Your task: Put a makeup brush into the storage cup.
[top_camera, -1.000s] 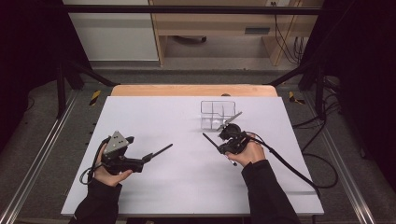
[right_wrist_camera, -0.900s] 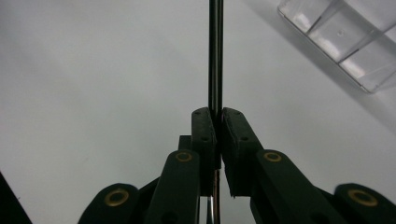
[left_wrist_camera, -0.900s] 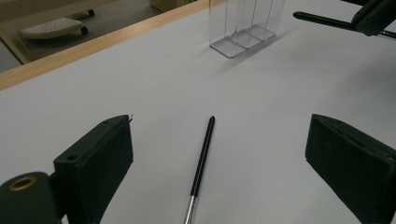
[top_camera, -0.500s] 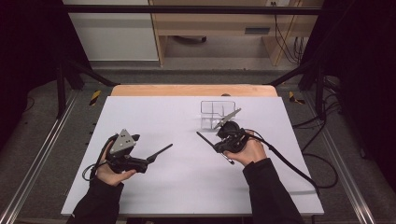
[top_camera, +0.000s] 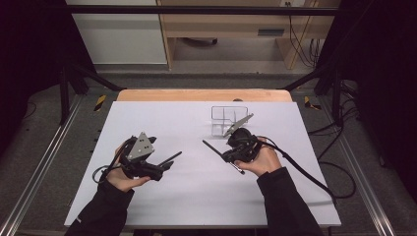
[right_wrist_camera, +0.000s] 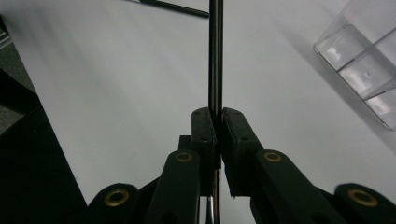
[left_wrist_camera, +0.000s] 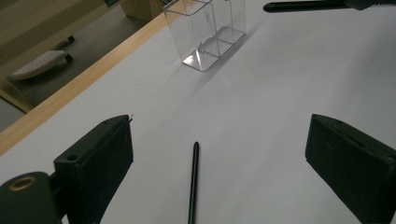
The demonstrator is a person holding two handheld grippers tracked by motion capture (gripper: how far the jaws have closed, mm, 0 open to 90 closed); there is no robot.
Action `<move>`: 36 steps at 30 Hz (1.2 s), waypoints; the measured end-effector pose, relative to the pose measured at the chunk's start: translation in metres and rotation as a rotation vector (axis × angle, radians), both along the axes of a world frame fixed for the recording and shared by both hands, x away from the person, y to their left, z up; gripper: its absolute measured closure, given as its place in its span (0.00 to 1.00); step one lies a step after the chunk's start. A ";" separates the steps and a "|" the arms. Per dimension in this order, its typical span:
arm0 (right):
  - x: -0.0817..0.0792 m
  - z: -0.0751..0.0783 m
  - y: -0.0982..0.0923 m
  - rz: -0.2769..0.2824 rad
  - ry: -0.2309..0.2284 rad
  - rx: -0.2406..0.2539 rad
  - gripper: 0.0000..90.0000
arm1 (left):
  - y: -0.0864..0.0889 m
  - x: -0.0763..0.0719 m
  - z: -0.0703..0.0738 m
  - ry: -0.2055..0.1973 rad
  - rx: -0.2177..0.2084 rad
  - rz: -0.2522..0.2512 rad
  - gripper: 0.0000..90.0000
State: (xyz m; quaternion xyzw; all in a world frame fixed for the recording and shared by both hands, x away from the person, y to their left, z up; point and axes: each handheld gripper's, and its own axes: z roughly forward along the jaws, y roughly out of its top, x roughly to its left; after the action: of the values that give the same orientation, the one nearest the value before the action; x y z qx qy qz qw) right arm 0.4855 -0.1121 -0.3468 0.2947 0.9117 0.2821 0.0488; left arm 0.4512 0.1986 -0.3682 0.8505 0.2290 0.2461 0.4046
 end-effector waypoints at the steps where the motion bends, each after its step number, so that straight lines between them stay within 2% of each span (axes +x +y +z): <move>1: -0.001 0.000 0.001 0.007 0.002 0.002 0.93 | -0.003 0.000 0.001 -0.004 0.011 -0.006 0.08; 7: -0.003 0.001 0.003 0.037 0.008 -0.003 0.93 | -0.019 -0.001 0.000 -0.013 0.078 -0.048 0.07; 15: -0.005 0.000 0.009 0.056 0.015 -0.012 0.93 | -0.037 -0.003 -0.001 -0.043 0.161 -0.077 0.07; 24: -0.007 0.000 0.016 0.082 0.021 0.003 0.93 | -0.045 -0.004 0.002 -0.062 0.170 -0.097 0.07; 36: -0.007 -0.003 0.025 0.115 0.041 -0.008 0.93 | -0.060 -0.008 -0.001 -0.112 0.225 -0.137 0.09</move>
State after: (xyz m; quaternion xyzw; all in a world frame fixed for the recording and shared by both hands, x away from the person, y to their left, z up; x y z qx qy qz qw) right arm 0.4784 -0.0873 -0.3496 0.2473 0.9291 0.2747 0.0151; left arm 0.4428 0.1389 -0.3695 0.8890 0.1182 0.2890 0.3349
